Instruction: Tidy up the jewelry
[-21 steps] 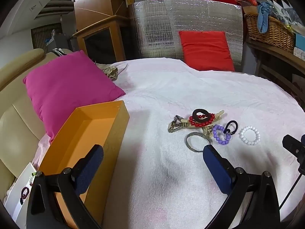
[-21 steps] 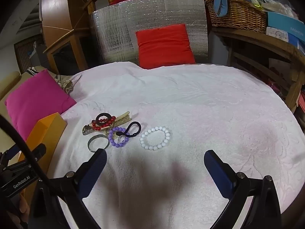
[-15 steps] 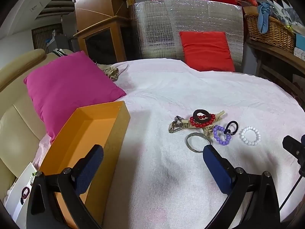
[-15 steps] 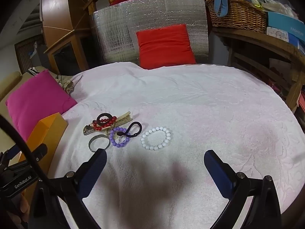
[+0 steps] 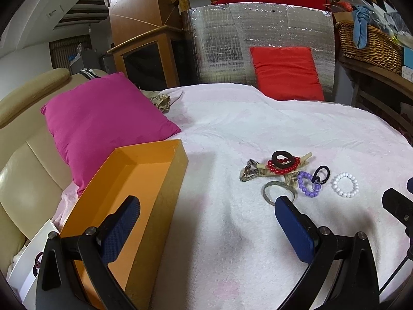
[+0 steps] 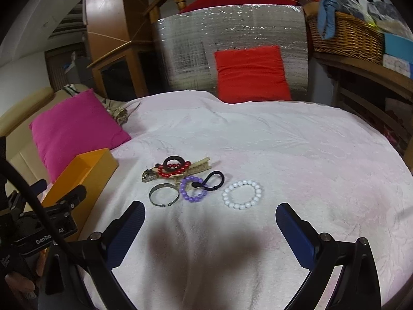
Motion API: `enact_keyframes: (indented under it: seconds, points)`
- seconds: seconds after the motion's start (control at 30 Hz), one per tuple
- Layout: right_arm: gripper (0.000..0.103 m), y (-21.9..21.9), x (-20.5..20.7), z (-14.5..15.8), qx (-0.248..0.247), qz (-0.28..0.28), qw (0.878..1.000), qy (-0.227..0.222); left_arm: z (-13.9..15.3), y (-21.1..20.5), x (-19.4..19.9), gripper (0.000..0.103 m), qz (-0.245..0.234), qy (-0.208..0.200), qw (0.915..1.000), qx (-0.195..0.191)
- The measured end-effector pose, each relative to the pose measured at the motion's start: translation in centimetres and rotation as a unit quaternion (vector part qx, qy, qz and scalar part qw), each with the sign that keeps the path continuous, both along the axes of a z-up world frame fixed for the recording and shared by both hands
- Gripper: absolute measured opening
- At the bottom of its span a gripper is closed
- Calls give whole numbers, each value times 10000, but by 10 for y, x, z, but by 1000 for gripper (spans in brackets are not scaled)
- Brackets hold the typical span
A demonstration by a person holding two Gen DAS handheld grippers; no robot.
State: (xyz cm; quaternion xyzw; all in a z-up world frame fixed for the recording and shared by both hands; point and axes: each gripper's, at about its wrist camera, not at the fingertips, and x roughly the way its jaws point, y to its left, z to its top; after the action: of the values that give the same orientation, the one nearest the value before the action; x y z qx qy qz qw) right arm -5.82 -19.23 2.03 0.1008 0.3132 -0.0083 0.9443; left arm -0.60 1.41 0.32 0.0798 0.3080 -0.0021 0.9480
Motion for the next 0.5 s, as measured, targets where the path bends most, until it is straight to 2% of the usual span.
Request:
enact_keyframes:
  seconds: [0.13, 0.5]
  points:
    - [103, 4, 1, -3, 12, 60, 10000, 56, 1, 3, -1, 103, 47, 73, 9997, 206]
    - [102, 5, 1, -9, -131, 38, 9997, 219, 2, -2, -5, 103, -6, -67, 9999, 74]
